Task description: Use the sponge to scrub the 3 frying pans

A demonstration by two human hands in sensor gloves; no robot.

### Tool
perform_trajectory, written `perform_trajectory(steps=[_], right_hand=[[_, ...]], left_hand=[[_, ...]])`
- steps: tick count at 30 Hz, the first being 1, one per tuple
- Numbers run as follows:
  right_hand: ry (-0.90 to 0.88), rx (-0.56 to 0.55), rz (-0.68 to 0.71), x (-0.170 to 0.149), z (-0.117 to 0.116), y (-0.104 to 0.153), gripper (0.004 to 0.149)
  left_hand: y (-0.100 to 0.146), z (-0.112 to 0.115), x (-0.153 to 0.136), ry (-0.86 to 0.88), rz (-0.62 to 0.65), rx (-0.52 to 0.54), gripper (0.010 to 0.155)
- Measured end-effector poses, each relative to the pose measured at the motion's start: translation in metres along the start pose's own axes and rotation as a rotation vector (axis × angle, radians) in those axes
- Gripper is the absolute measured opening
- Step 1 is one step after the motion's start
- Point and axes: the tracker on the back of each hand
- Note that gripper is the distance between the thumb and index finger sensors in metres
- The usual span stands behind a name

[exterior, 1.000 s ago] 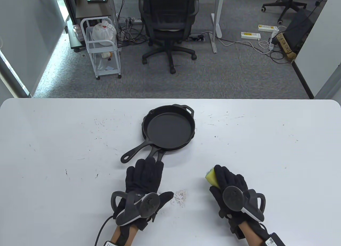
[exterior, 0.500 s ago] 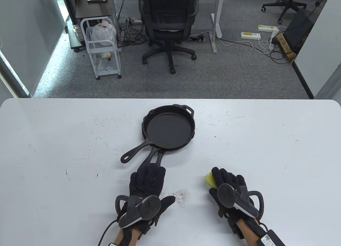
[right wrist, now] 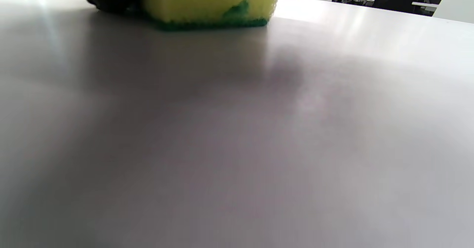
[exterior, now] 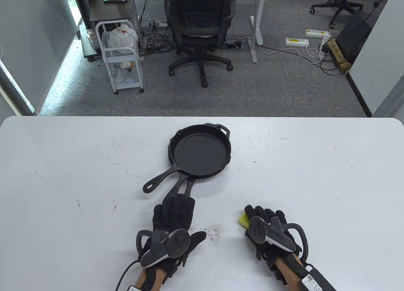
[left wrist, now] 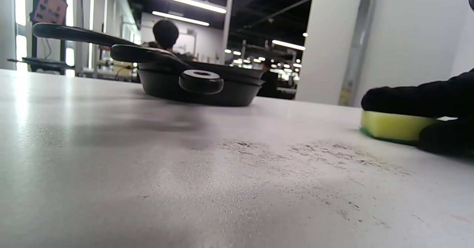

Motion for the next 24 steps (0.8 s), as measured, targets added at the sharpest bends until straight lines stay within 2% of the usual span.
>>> perform_trajectory(steps=[4,10,24], right_hand=[[-0.030,-0.009,0.010,0.000,0.008,0.007,0.084],[-0.040,-0.160,0.056,-0.002,0.023,0.021,0.098],[-0.052,-0.222,0.095,-0.001,0.025,0.025,0.099]], left_hand=[[0.002,-0.002,0.003,-0.001,0.011,0.012,0.100],[0.003,-0.005,0.005,-0.029,0.017,0.019,0.101],[0.001,-0.004,0.008,-0.048,0.019,0.008,0.101]])
Point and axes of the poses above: the tracker on the back of each hand, its own x axis roughly to the thumb side, its own y axis roughly from the fingertips to the wrist, z = x × y, and after that the axes turned 12 degrees about z, right-handed
